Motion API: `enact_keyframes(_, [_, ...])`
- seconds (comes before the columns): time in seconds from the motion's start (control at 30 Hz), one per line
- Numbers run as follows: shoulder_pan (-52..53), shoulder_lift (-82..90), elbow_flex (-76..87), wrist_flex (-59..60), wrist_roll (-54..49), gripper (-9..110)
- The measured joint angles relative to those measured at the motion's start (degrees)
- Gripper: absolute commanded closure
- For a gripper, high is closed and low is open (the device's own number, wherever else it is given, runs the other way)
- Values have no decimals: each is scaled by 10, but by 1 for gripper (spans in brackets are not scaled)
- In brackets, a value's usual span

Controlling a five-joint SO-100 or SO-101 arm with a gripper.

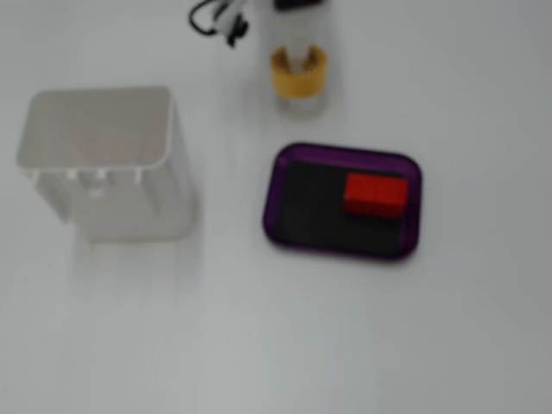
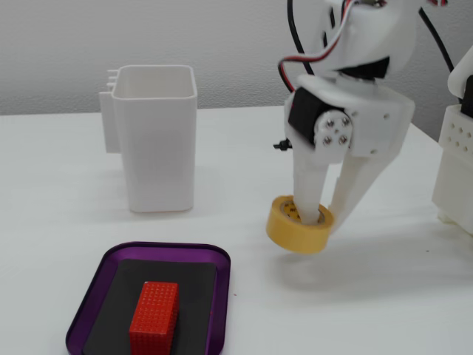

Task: Remove the yellow tape from the box.

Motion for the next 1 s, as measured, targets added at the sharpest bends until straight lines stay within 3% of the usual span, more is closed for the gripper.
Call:
enact_keyframes(0.27, [-13,-40,53,-95,-1,99])
enact_keyframes(0.5, [-17,-49,36,-72,-3,88])
enact_keyframes(0.8, [-14,131,-72,24,-1,88])
enact_keyframes(1.0, [-13,327,-25,54,2,88])
